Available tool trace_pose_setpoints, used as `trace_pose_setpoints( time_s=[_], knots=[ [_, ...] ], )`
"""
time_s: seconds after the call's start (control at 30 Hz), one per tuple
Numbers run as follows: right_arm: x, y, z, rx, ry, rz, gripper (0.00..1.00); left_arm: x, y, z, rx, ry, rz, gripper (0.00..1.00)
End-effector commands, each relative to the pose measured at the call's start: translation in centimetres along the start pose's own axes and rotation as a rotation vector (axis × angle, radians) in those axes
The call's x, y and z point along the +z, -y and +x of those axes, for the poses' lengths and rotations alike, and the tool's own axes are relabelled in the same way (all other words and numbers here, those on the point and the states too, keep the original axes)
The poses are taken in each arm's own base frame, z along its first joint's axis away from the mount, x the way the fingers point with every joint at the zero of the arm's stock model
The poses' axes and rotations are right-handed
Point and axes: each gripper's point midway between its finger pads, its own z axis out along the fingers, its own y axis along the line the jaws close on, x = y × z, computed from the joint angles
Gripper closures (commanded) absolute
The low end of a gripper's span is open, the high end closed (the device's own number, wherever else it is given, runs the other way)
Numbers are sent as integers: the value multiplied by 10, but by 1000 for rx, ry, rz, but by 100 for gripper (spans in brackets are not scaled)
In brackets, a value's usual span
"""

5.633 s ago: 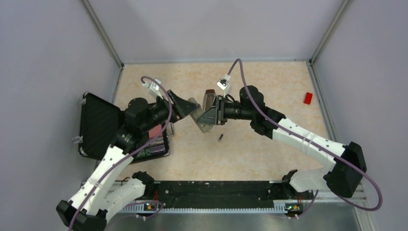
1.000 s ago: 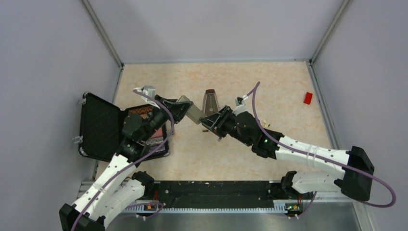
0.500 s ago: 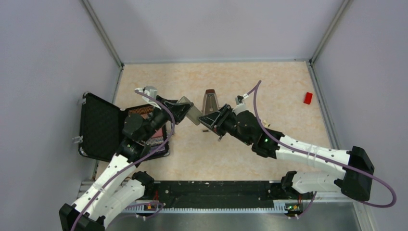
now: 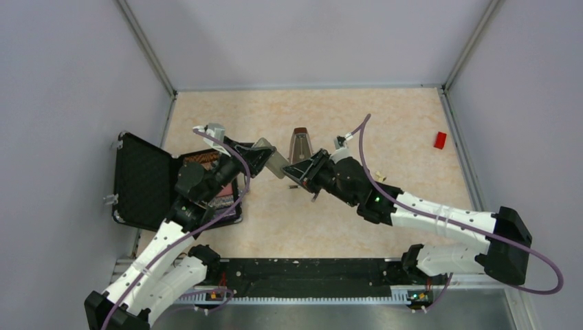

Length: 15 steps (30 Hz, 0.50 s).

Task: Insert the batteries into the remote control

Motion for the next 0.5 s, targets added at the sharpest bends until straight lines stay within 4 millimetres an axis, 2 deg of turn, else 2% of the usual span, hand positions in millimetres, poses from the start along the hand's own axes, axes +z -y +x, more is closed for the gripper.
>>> trace_pose_setpoints(
  time_s=[0.0,0.23,0.47],
  knots=[
    [3,-20,-2,22,7,-48,74,-4,19,-19,6,64,62,100],
    [7,-14,0,26,-2,-34,70,-7,34,-29,-30,86,114,100],
    [9,-15,-1,18,2,-46,72,-8,45,-24,-60,49,175,100]
  ],
)
